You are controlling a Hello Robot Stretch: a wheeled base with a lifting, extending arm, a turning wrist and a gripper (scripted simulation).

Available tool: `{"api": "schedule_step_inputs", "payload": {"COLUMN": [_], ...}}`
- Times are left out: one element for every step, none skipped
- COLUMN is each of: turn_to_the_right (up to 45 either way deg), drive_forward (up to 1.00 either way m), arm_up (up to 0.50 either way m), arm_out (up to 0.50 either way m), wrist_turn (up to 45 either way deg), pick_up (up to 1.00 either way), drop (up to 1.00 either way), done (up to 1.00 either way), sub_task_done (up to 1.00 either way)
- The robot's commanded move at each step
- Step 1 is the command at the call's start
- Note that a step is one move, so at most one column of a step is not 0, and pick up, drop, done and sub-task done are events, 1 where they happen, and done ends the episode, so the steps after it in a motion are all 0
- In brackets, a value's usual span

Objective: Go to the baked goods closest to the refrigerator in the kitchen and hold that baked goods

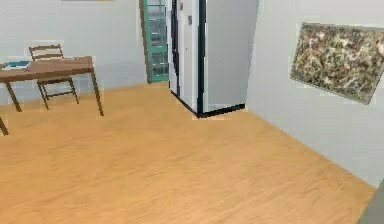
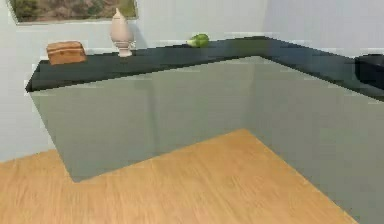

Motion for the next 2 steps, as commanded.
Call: {"api": "schedule_step_inputs", "payload": {"turn_to_the_right": [0.0, 0.0], "drive_forward": [1.00, 0.70], "arm_up": [0.00, 0.00], "arm_out": [0.00, 0.00], "wrist_turn": [0.0, 0.0], "pick_up": [0.00, 0.00], "drop": [0.00, 0.00], "done": [0.00, 0.00], "sub_task_done": [0.00, 0.00]}}
